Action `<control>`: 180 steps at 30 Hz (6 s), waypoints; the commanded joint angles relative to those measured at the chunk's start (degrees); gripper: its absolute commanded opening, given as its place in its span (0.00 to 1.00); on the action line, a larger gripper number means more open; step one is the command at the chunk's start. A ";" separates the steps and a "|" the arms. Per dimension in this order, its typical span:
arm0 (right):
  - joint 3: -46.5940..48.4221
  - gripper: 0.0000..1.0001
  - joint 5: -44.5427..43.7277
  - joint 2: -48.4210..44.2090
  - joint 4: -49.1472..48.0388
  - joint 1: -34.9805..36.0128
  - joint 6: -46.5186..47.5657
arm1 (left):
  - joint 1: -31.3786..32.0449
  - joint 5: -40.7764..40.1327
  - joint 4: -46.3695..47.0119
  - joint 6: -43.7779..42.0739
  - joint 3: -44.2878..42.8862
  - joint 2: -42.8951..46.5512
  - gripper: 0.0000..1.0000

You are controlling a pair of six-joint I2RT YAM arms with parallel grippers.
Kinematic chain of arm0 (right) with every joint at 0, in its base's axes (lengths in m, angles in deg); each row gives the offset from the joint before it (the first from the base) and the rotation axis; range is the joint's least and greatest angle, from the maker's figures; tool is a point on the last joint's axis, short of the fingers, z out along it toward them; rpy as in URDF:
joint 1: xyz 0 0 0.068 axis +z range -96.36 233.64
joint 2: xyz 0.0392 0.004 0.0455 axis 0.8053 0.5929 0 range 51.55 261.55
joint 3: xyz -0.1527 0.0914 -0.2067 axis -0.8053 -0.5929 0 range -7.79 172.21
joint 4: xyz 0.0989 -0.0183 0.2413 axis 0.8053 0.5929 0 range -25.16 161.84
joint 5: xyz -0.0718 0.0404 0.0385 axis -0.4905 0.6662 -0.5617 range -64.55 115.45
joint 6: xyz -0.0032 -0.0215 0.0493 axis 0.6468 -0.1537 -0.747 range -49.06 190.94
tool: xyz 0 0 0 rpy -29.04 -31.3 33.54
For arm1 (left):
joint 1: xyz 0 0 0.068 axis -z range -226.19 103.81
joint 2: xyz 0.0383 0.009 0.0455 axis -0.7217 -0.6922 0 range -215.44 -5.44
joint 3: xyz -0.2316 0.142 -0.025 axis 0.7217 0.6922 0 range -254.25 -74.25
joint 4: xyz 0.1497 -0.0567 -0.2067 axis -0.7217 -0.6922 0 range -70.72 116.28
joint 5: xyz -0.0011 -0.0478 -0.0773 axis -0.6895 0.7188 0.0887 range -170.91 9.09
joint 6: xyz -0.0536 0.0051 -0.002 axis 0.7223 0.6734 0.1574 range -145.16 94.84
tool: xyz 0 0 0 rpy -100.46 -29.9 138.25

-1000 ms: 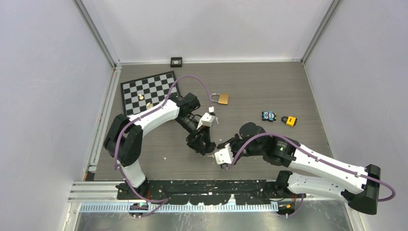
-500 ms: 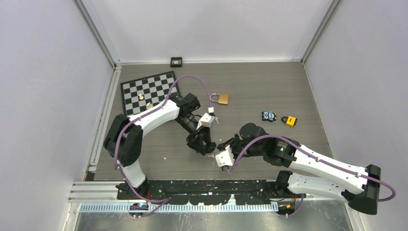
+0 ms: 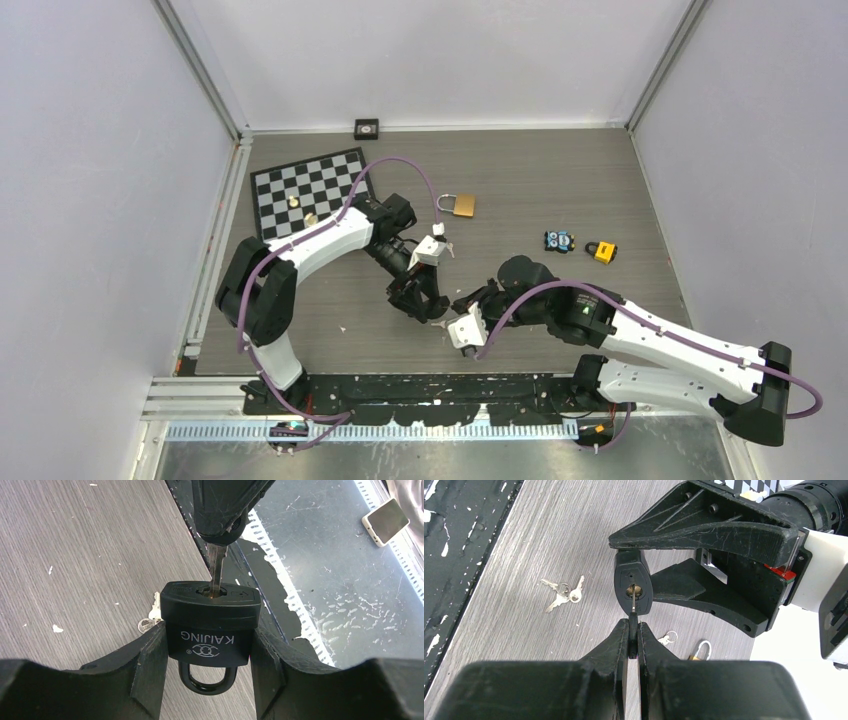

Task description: Unlock with the key

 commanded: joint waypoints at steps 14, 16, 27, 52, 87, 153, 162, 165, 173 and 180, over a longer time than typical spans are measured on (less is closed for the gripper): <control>0.26 0.01 -5.56 1.07 1.21 0.28 6.01 | 0.82 8.69 -3.34 0.12 -2.04 2.41 0.00; 1.40 0.01 -4.39 1.35 2.79 0.26 4.63 | 0.81 8.09 -2.53 1.04 -2.03 2.47 0.00; 8.00 0.01 -1.33 4.63 7.70 0.52 -3.86 | 0.95 4.31 6.62 9.57 0.69 4.29 0.00; -1.05 0.00 -9.88 4.28 -3.97 3.97 -0.84 | 0.25 7.03 9.87 15.27 0.23 2.63 0.00; -4.93 0.00 -16.45 8.54 -18.40 6.95 -8.32 | -0.17 7.96 12.86 19.87 0.52 3.66 0.00; 22.22 0.80 22.45 28.91 -10.66 -33.83 -75.18 | 0.79 -38.32 53.45 32.77 12.65 21.20 0.00; 20.24 0.80 28.75 34.03 -15.90 -35.57 -80.32 | 4.23 -46.27 58.99 34.06 15.10 21.87 0.00; 20.70 0.80 30.94 36.58 -15.05 -35.85 -80.31 | 4.23 -46.34 60.48 35.44 15.15 21.81 0.00; 20.43 0.76 35.26 40.55 -17.14 -36.30 -82.18 | 4.23 -48.52 61.66 36.28 15.39 21.82 0.00; 19.70 0.65 40.13 43.62 -23.47 -36.27 -87.57 | 4.23 -50.03 62.19 36.88 14.80 21.00 0.00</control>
